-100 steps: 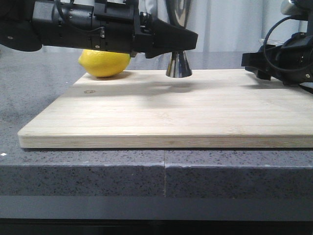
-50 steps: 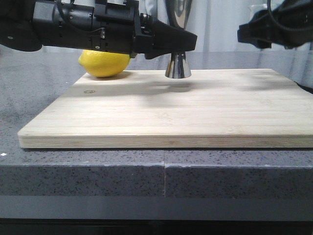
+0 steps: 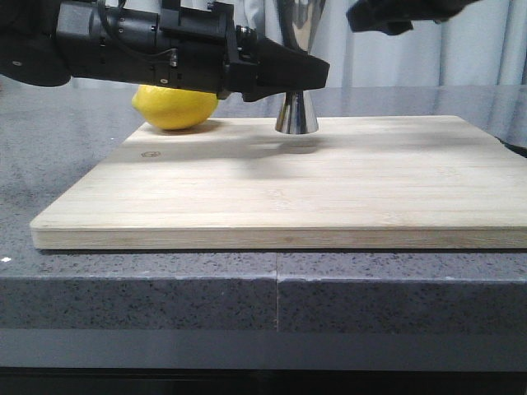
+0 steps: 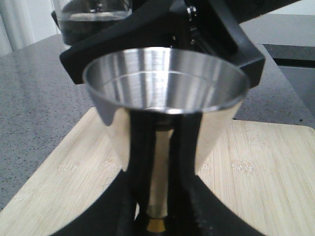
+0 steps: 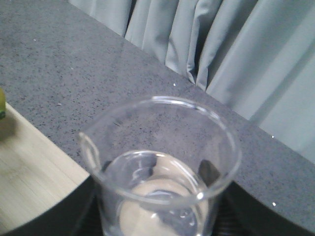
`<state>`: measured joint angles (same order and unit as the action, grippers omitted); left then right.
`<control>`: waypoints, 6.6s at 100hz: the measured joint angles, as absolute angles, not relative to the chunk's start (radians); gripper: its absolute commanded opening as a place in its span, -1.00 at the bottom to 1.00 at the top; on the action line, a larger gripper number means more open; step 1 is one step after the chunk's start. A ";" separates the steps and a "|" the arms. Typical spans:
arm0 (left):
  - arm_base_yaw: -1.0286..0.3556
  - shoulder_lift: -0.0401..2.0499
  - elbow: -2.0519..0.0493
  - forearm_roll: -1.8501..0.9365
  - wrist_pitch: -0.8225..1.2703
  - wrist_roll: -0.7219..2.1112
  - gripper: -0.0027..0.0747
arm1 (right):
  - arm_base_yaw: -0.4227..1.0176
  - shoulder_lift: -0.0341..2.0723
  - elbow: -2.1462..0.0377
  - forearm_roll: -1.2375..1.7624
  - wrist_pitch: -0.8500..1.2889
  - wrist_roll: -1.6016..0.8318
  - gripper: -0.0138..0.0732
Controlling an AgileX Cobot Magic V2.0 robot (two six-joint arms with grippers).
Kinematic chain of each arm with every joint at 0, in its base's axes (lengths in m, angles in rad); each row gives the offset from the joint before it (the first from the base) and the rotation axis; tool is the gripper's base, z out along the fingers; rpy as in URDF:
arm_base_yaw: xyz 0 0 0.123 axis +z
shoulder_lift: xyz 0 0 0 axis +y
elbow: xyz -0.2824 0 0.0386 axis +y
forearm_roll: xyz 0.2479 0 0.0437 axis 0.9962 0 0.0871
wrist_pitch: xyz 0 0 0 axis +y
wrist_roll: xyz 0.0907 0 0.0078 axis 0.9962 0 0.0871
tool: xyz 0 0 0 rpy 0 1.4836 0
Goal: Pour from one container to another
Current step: 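Lift the beaker with the right gripper and bring it over the jigger, then tilt the beaker with the right gripper, pouring liquid into the jigger cup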
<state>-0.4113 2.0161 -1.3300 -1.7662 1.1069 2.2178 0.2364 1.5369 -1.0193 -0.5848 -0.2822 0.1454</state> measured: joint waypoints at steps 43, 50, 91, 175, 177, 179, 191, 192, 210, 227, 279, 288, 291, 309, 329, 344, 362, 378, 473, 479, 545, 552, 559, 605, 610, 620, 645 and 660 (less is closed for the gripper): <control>-0.411 2.016 -1.347 -1.754 1.105 2.179 -0.83 | 0.288 1.525 -1.073 -0.723 -0.220 0.145 -0.06; -0.411 2.016 -1.347 -1.754 1.105 2.179 -0.83 | 0.292 1.520 -1.075 -0.748 -0.220 0.145 -0.06; -0.411 2.016 -1.347 -1.751 1.105 2.176 -0.83 | 0.311 1.494 -1.075 -0.882 -0.215 0.145 -0.06; -0.411 2.016 -1.347 -1.751 1.105 2.176 -0.83 | 0.311 1.469 -1.075 -1.157 -0.238 0.145 -0.06; -0.411 2.016 -1.347 -1.751 1.105 2.176 -0.83 | 0.311 1.469 -1.075 -1.165 -0.238 0.145 -0.06; -0.411 2.016 -1.347 -1.751 1.105 2.176 -0.83 | 0.311 1.469 -1.075 -1.167 -0.238 0.145 -0.06; -0.411 2.016 -1.347 -1.751 1.105 2.176 -0.83 | 0.311 1.469 -1.075 -1.201 -0.240 0.145 -0.06; -0.411 2.016 -1.347 -1.751 1.105 2.176 -0.83 | 0.311 1.469 -1.075 -1.202 -0.240 0.145 -0.06; -0.411 2.016 -1.347 -1.744 1.109 2.176 -0.83 | 0.311 1.469 -1.075 -1.226 -0.240 0.145 -0.06; -0.411 2.016 -1.347 -1.719 1.111 2.176 -0.83 | 0.311 1.469 -1.075 -1.271 -0.240 0.143 -0.06; -0.411 2.016 -1.347 -1.713 1.124 2.176 -0.83 | 0.311 1.469 -1.076 -1.348 -0.234 0.143 -0.06; -0.411 2.016 -1.347 -1.713 1.124 2.176 -0.83 | 0.311 1.469 -1.076 -1.362 -0.230 0.143 -0.06; -0.411 2.016 -1.347 -1.713 1.124 2.176 -0.83 | 0.311 1.469 -1.076 -1.369 -0.230 0.143 -0.06; -0.411 2.016 -1.347 -1.713 1.124 2.176 -0.83 | 0.311 1.469 -1.076 -1.394 -0.230 0.143 -0.06; -0.411 2.016 -1.347 -1.713 1.124 2.176 -0.83 | 0.311 1.469 -1.076 -1.404 -0.230 0.141 -0.06; -0.411 2.016 -1.347 -1.713 1.124 2.176 -0.83 | 0.311 1.469 -1.085 -1.406 -0.224 0.137 -0.06; -0.411 2.016 -1.347 -1.713 1.124 2.176 -0.83 | 0.311 1.469 -1.119 -1.407 -0.216 0.137 -0.06; -0.411 2.016 -1.347 -1.713 1.124 2.176 -0.83 | 0.311 1.469 -1.119 -1.421 -0.216 0.137 -0.06; -0.411 2.016 -1.347 -1.713 1.124 2.176 -0.83 | 0.311 1.469 -1.125 -1.524 -0.216 0.137 -0.06; -0.411 2.016 -1.347 -1.713 1.124 2.176 -0.83 | 0.311 1.469 -1.126 -1.526 -0.216 0.137 -0.06; -0.411 2.016 -1.347 -1.713 1.124 2.176 -0.83 | 0.311 1.469 -1.126 -1.565 -0.219 0.134 -0.06; -0.411 2.016 -1.347 -1.713 1.124 2.176 -0.83 | 0.311 1.469 -1.126 -1.565 -0.219 0.134 -0.06; -0.411 2.016 -1.347 -1.713 1.124 2.176 -0.83 | 0.311 1.469 -1.126 -1.565 -0.220 0.134 -0.06; -0.411 2.016 -1.347 -1.711 1.124 2.176 -0.83 | 0.311 1.469 -1.126 -1.538 -0.222 0.148 -0.06; -0.411 2.016 -1.347 -1.711 1.124 2.176 -0.83 | 0.311 1.469 -1.126 -1.538 -0.222 0.148 -0.06; -0.411 2.016 -1.347 -1.711 1.124 2.176 -0.83 | 0.311 1.469 -1.126 -1.561 -0.222 0.146 -0.06; -0.411 2.016 -1.347 -1.711 1.124 2.176 -0.83 | 0.311 1.469 -1.126 -1.599 -0.222 0.142 -0.06; -0.411 2.016 -1.347 -1.711 1.124 2.176 -0.83 | 0.311 1.469 -1.126 -1.611 -0.222 0.142 -0.06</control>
